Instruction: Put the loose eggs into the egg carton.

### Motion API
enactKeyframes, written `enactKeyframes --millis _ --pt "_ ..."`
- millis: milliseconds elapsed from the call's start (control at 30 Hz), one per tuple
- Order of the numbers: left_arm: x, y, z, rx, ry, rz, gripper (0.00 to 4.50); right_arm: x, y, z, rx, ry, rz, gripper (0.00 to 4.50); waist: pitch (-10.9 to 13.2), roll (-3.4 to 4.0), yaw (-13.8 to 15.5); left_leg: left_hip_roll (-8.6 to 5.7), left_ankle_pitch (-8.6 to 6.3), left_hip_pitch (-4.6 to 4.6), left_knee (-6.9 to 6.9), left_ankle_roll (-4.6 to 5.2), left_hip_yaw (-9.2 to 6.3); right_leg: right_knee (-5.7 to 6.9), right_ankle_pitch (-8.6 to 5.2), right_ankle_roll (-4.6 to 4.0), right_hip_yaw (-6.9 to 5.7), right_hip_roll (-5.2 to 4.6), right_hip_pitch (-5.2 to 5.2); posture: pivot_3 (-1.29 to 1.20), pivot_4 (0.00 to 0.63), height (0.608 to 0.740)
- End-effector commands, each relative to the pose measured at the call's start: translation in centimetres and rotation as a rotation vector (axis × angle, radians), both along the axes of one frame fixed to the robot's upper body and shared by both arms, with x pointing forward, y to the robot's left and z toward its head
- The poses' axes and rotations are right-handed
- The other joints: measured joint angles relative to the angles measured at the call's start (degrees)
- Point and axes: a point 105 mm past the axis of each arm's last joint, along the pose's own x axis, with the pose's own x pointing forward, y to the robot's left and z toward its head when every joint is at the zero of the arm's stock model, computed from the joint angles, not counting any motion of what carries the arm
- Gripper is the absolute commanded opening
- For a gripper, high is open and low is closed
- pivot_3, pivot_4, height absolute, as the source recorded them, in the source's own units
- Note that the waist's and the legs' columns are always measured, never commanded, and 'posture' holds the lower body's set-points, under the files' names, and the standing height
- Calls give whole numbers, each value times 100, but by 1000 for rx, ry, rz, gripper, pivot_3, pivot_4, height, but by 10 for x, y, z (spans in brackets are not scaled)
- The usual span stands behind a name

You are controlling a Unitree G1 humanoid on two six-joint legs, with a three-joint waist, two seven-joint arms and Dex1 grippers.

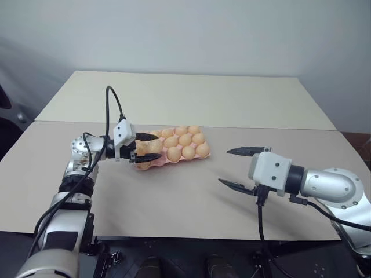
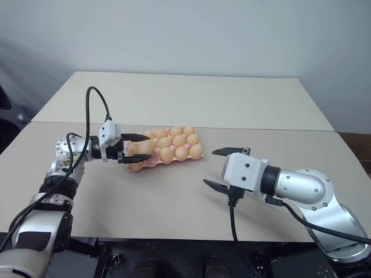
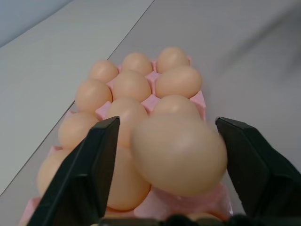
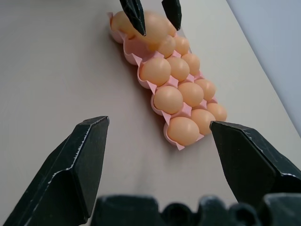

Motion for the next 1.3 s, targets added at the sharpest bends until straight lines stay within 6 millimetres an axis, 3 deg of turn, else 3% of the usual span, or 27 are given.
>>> enactKeyframes --millis 33,200,400,567,667,867,1100,1300 --pt "1 -2 12 7 -61 -12 4472 -2 0 6 6 -39 -5 4032 0 0 0 0 0 0 0 0 0 0 0 0 0 0 0 0 150 740" --pt "4 -1 15 -11 -80 10 4472 -1 0 6 6 -39 -9 4032 0 0 5 0 0 -1 0 0 0 0 0 0 0 0 0 0 150 740" --pt "0 10 35 -41 -133 20 4472 -2 -1 7 3 -37 -8 4032 0 0 -2 0 0 -1 0 0 0 0 0 0 0 0 -1 0 150 740" --pt "-19 37 44 -15 -144 43 4472 -1 -4 7 -10 -30 -7 4032 0 0 -45 1 0 0 -2 0 0 0 0 0 2 0 -3 0 150 740" --pt "-39 60 46 21 -142 85 4472 -1 -5 7 -19 -25 0 4032 0 1 -78 3 0 4 -3 0 1 1 0 0 5 0 -2 0 150 740" --pt "-78 87 44 44 -92 180 4472 -1 -5 10 -27 -19 41 4032 0 1 -81 7 0 3 -3 0 1 0 0 0 4 -1 -2 0 150 740" --pt "-108 99 44 71 -6 271 4472 0 -14 12 -35 -8 72 4032 0 1 10 7 -1 6 -5 0 4 -1 -1 1 1 -2 0 0 150 740" --pt "-119 100 42 79 -38 300 4472 -1 -20 9 -54 16 88 4032 0 1 6 8 -1 7 -7 0 6 -3 -1 0 2 -2 0 0 150 740"
